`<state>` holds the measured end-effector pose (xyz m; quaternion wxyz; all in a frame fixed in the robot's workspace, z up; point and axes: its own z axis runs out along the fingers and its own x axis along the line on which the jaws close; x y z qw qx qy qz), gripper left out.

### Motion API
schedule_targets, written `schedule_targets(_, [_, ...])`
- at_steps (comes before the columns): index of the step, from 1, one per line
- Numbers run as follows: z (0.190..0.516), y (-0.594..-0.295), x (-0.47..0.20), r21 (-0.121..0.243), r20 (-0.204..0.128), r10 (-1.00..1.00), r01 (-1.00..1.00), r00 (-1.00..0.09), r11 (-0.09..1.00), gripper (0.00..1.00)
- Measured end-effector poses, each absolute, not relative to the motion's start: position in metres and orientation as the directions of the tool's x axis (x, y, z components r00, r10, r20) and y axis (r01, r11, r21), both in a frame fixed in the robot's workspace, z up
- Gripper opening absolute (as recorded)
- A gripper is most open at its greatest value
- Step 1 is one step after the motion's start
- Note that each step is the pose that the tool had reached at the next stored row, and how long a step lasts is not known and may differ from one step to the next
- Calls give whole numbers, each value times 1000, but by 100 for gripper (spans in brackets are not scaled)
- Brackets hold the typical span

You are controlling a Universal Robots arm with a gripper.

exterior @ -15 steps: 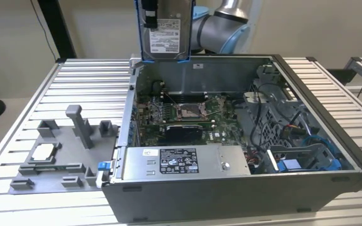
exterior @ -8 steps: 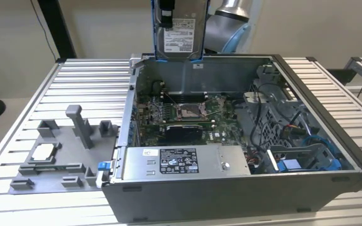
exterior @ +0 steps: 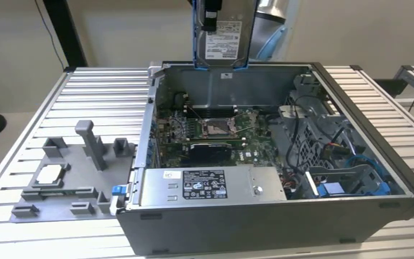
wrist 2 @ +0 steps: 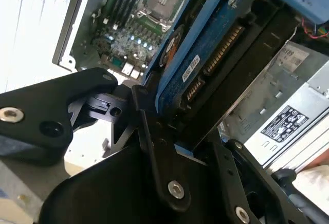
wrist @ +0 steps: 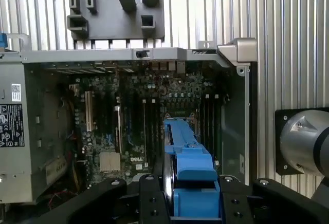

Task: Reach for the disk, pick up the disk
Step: 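Pick up the disk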

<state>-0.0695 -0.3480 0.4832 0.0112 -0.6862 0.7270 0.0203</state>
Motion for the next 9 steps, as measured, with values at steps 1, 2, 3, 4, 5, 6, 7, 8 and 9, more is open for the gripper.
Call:
schedule_targets(1, [483, -348, -65, 14, -44, -997, -998, -58, 57, 0])
schedule_targets(2, [483, -347, -61, 14, -44, -997, -998, -58, 57, 0])
schedule_targets(3, [483, -347, -57, 14, -44, -997, -998, -58, 57, 0])
schedule_targets(4, [483, -347, -52, 14, -44, -997, -998, -58, 57, 0])
schedule_targets(5, [483, -347, -49, 14, -44, -997, -998, -58, 57, 0])
schedule_targets(6, [483, -346, -44, 14, -44, -997, -998, -58, 57, 0])
schedule_targets(7, [483, -346, -40, 14, -44, -997, -998, -58, 57, 0])
schedule_targets(8, [483, -346, -35, 14, -44, -997, -998, -58, 57, 0])
schedule_targets(9, [483, -346, -31, 14, -44, -997, -998, -58, 57, 0])
